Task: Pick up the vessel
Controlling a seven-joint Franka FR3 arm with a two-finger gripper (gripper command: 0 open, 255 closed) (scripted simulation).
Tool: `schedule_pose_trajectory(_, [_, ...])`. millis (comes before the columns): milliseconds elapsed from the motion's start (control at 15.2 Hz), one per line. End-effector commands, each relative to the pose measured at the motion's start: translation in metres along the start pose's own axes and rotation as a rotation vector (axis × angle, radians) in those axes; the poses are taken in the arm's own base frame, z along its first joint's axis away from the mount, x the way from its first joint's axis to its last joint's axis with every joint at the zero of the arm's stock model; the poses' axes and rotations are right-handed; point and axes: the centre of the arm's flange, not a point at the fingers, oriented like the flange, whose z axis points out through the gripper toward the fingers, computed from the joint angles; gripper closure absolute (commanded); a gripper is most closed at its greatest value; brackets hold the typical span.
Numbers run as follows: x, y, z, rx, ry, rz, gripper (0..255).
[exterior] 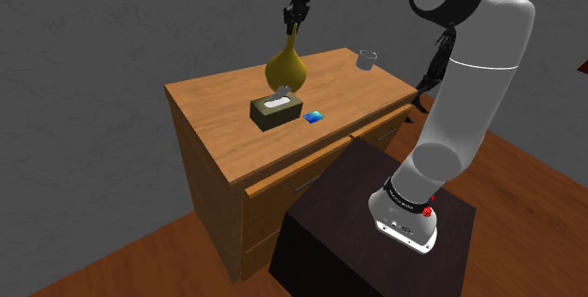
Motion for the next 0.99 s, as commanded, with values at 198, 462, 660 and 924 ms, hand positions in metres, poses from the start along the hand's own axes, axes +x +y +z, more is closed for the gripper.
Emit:
schedule_pose_trajectory(198, [0.003,0.0,-0.027,0.0,0.001,0.0,255])
schedule_pose_trajectory(462, [0.004,0.0,-0.048,0.0,0.001,0.0,255])
schedule_pose_trajectory(660, [0.006,0.0,-0.064,0.0,0.001,0.0,255])
schedule_pose_trajectory(924, [0.006,0.0,-0.076,0.0,0.001,0.0,255])
